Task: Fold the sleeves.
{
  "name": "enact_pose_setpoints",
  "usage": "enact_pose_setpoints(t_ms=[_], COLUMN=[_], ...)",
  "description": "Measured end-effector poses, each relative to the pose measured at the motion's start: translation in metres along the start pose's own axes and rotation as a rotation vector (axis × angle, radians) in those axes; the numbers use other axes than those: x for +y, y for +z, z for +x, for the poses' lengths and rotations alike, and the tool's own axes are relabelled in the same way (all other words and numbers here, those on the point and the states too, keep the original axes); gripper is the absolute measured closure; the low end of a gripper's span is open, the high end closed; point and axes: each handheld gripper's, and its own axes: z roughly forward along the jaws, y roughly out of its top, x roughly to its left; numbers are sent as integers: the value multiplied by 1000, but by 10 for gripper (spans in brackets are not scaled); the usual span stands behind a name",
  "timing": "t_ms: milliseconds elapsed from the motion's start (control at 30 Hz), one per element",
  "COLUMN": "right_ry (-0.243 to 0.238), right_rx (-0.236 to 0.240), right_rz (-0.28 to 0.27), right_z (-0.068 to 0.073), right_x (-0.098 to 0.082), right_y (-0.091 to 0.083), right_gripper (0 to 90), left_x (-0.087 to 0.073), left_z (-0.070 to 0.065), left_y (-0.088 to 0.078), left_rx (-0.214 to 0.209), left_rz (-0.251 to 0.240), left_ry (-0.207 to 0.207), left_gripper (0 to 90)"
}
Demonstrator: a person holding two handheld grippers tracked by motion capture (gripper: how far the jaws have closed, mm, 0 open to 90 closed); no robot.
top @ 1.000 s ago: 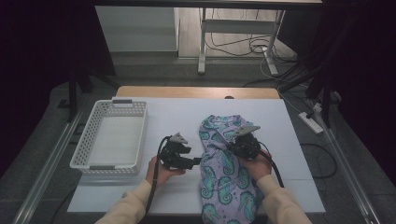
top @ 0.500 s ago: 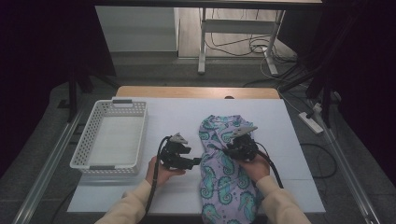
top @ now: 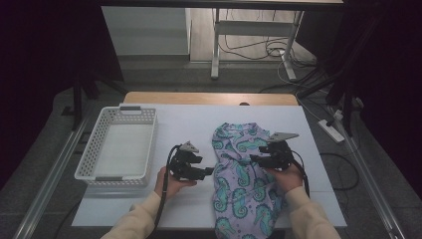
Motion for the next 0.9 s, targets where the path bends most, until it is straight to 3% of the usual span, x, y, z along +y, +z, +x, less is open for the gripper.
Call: enact_pose_setpoints(t_ms=[400,900], right_ry=[0,37], right_rx=[35,3], right_rz=[-49,-69], right_z=[-9,-21], right_x=[-17,-33], right_y=[-18,-34], right_gripper=[411,380], left_x=[0,-1], left_z=[5,5], left_y=[0,0], left_rx=[-11,2], left_rz=[-6,-3], left_ry=[-12,-14], left_gripper=[318,315])
